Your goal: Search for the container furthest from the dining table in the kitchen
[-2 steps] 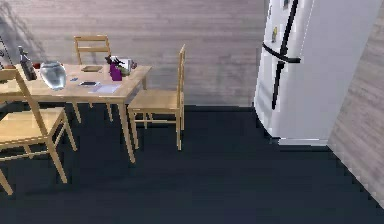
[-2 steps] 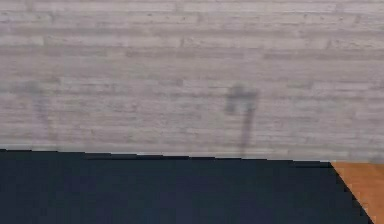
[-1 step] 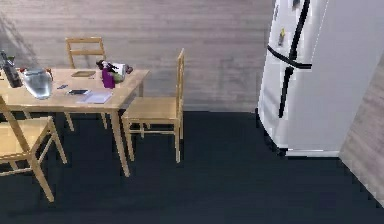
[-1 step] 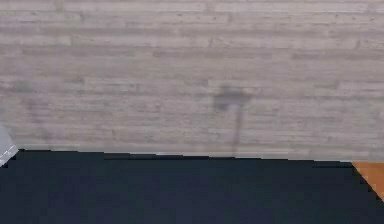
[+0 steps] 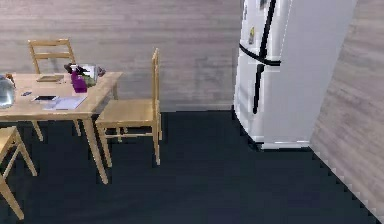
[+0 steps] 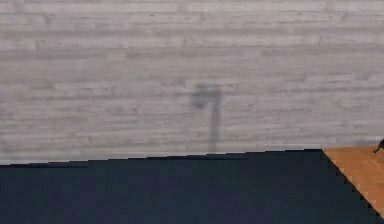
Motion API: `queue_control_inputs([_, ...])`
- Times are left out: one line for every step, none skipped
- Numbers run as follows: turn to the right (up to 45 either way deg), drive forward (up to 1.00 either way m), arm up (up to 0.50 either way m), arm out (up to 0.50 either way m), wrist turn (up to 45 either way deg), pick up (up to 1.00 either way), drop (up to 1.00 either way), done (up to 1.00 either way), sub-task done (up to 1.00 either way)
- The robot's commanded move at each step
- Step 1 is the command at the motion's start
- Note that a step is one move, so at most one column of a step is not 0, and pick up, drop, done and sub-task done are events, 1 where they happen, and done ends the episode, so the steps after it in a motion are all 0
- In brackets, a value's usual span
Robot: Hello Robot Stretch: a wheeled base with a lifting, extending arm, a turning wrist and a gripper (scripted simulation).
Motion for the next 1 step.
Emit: queue_control_inputs([0.0, 0.95, 0.00, 0.00, 0.0, 0.00, 0.00, 0.00, 0.00])
